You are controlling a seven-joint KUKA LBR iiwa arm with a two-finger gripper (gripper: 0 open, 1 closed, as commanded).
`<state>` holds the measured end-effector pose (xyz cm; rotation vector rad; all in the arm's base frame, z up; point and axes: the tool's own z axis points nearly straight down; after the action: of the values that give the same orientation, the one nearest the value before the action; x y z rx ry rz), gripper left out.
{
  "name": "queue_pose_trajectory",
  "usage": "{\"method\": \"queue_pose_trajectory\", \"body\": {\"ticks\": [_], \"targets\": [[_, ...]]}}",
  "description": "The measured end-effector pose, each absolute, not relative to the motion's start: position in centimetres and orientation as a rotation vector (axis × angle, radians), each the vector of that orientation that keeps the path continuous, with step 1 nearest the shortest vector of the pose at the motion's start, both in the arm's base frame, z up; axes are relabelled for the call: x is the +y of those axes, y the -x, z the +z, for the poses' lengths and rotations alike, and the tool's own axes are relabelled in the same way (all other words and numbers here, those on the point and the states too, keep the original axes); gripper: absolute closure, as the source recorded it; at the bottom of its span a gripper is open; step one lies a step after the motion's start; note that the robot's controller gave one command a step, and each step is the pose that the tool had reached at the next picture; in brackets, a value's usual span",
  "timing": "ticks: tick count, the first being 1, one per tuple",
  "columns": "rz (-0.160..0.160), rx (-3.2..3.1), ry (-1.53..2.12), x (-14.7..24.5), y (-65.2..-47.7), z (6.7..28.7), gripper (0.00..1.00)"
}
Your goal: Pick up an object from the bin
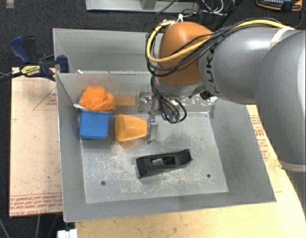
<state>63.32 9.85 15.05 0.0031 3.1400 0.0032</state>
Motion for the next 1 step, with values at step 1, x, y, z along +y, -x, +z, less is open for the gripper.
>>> {"method": "queue_pose_trajectory", "body": {"ticks": [1], "targets": [[0.003, 3.14, -0.003, 9.84, -63.32, 15.05, 0.0]]}}
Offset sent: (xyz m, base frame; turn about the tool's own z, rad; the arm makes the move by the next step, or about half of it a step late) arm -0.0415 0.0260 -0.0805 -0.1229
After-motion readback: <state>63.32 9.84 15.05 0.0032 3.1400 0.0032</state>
